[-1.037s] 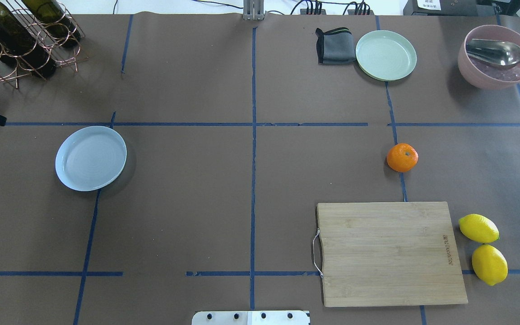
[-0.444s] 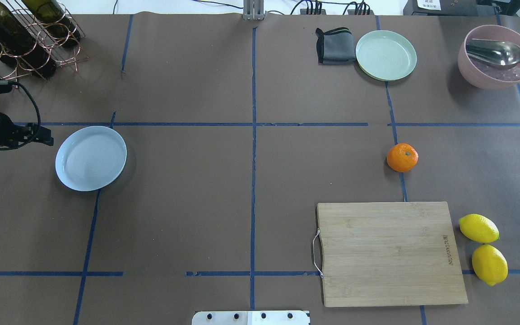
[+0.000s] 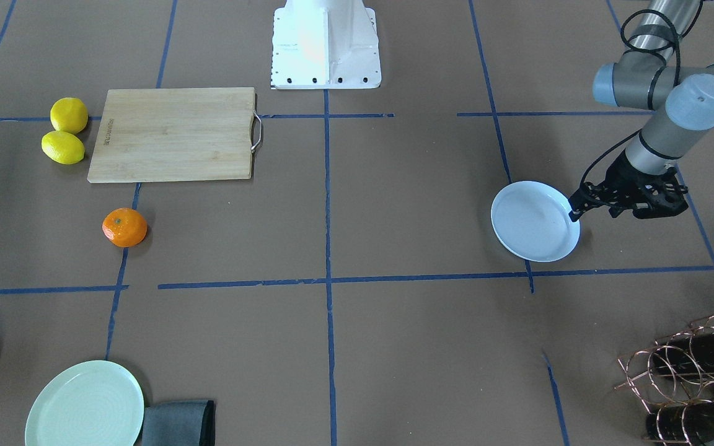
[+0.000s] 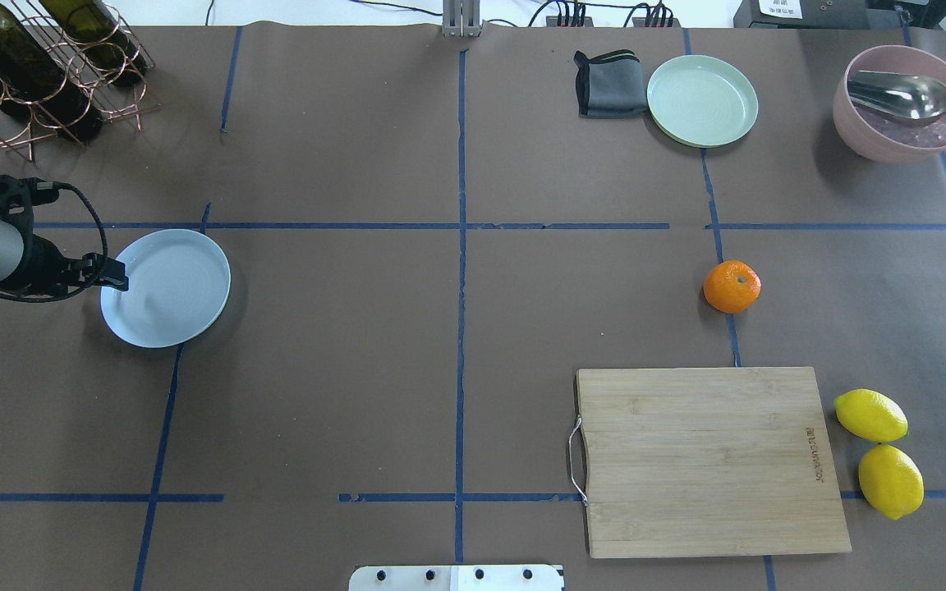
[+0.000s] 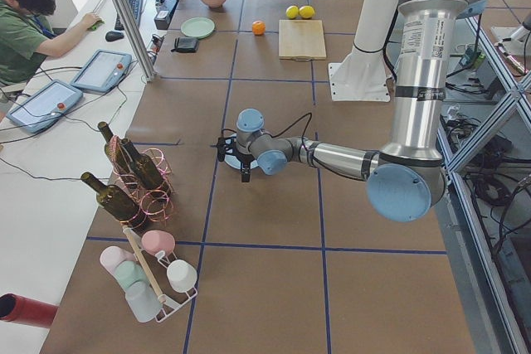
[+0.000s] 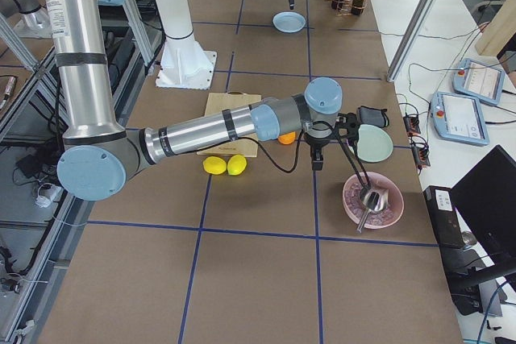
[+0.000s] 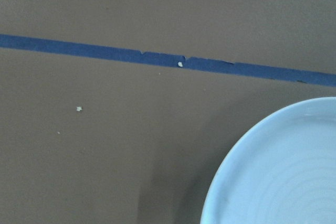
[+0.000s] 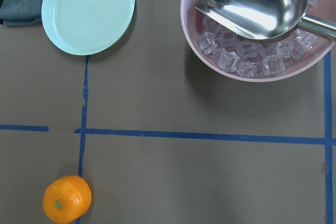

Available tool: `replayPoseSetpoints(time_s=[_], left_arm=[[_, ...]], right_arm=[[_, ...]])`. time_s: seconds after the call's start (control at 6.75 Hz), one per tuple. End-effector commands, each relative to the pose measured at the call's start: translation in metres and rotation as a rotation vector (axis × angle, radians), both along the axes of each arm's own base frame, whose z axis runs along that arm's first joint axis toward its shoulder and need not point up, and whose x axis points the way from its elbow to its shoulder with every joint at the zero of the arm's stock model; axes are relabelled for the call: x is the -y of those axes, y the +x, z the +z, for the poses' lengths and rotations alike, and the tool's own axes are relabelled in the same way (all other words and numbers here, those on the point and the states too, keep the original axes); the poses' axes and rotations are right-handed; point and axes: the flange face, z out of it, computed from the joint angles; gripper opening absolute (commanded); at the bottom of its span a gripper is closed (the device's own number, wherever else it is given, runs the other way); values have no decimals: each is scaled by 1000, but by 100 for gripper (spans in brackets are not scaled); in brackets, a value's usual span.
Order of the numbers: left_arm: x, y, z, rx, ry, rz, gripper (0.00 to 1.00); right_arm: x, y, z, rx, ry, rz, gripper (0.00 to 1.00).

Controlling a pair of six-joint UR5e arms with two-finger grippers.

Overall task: Pick orange to plate
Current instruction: 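Reach the left gripper to the rim of the light blue plate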

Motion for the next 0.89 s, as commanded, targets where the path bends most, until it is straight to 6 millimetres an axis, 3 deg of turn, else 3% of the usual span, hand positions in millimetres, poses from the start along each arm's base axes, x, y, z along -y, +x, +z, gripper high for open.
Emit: replayPoseSetpoints(time_s=[0.0, 0.15, 0.44, 0.59, 0.74], left_arm=[[-1, 13, -7, -10, -2, 5, 74], [-1, 12, -9, -13, 2, 4, 48], [-3, 9, -11, -15, 4, 1, 10], [-3, 7, -14, -18, 7, -2, 0], [-6, 3, -26, -36, 14, 2, 0]], right_arm=[[0, 0, 0, 1, -1, 1, 100], [0, 0, 0, 1, 0, 1, 100], [0, 0, -2, 3, -5, 7, 100], [-1, 0, -5, 6, -8, 12, 100], [-2, 0, -8, 8, -12, 18, 100]])
